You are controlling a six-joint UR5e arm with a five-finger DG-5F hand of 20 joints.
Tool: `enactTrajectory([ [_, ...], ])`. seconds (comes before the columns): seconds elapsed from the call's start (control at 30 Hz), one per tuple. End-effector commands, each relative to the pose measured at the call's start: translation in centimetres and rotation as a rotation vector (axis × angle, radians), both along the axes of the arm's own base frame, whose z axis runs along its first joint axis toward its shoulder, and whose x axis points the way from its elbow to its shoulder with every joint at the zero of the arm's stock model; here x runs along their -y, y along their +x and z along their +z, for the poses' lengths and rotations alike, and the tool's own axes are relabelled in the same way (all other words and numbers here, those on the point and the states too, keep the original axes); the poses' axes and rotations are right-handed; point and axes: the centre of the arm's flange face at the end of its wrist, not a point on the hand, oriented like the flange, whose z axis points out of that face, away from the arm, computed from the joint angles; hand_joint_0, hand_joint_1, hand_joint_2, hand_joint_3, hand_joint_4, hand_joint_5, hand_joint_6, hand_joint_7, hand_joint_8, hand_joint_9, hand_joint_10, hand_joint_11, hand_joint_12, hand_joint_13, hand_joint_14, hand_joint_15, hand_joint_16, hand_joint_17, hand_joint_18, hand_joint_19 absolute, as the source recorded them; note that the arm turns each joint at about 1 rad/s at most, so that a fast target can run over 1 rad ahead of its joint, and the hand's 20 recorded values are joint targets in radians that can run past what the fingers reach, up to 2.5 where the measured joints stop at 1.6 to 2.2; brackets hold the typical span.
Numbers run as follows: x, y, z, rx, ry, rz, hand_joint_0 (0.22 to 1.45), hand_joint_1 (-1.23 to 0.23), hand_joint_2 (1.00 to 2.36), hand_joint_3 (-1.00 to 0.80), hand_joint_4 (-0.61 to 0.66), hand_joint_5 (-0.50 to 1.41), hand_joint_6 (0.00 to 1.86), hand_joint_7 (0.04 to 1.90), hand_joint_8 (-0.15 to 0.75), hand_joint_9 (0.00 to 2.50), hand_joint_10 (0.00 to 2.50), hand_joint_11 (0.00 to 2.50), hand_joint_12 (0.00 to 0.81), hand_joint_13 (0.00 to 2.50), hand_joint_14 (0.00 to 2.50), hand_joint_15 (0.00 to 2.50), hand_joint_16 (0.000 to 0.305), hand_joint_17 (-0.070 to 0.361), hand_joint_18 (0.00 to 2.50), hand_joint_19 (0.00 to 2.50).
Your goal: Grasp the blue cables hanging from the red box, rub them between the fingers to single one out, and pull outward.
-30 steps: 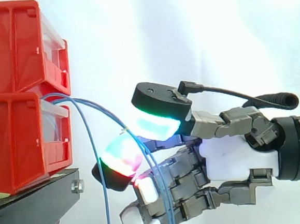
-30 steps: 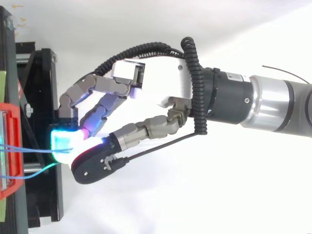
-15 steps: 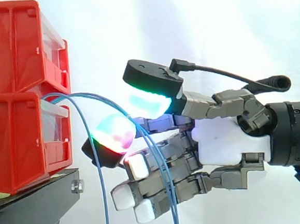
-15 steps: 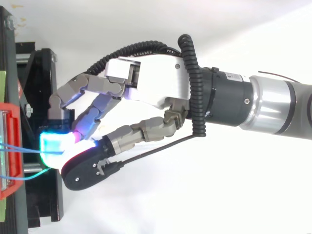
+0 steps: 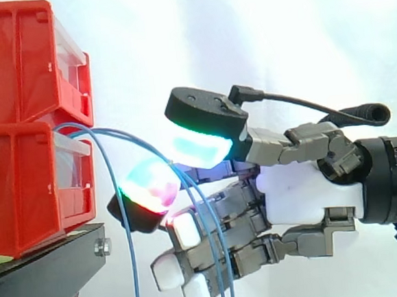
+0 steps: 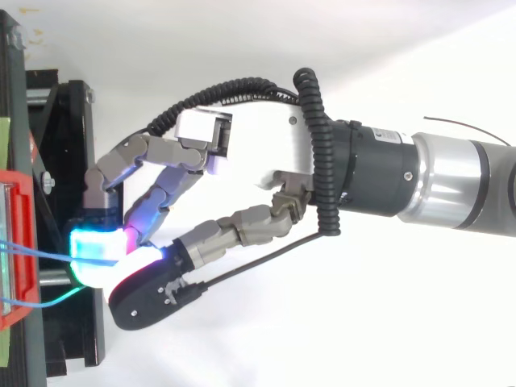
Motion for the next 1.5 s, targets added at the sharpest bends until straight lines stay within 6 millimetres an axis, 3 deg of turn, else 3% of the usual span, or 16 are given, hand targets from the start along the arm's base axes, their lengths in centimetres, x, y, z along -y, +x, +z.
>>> enactTrajectory([
  [0.0,-0.3,-0.29,-0.31,-0.032,-0.002,0.008,0.57,-0.77,1.0,-0.47,0.13,-0.13,0.81,0.96,0.31,1.03,0.02,0.66,0.389,0.91,0.02,0.47,0.049,0.11,0.77,0.52],
  [0.47,-0.79,-0.27,-0.31,-0.032,-0.002,0.014,0.63,-0.83,1.02,-0.18,0.02,-0.14,0.89,0.98,0.314,1.05,0.02,0.7,0.385,0.95,0.02,0.49,0.048,0.108,0.8,0.52],
  [0.63,-0.79,-0.3,-0.21,-0.032,0.0,0.014,0.7,-0.93,1.02,-0.21,-0.06,-0.17,0.92,0.96,0.302,1.03,0.02,0.74,0.381,0.95,0.02,0.5,0.047,0.106,0.81,0.5],
  [0.77,-0.78,-0.3,-0.34,-0.034,0.012,0.014,0.74,-0.96,1.01,-0.29,-0.02,-0.18,0.93,0.95,0.291,1.01,0.02,0.74,0.379,0.95,0.02,0.5,0.047,0.106,0.81,0.49],
  [0.9,-0.78,-0.3,-0.34,-0.03,0.039,0.015,0.67,-0.9,1.0,-0.5,0.07,-0.18,0.92,0.85,0.296,1.03,0.02,0.75,0.374,0.96,0.02,0.51,0.047,0.106,0.81,0.53],
  [1.07,-0.66,-0.31,-0.34,-0.029,0.051,0.014,0.53,-0.71,1.0,-0.5,0.11,-0.16,0.89,0.88,0.317,1.08,0.02,0.73,0.402,0.99,0.02,0.52,0.05,0.113,0.85,0.54],
  [1.47,-0.69,-0.26,-0.26,-0.026,0.052,0.015,0.58,-0.54,1.0,-0.44,0.1,-0.16,0.86,0.93,0.311,1.07,0.02,0.71,0.399,0.97,0.02,0.52,0.05,0.112,0.83,0.58],
])
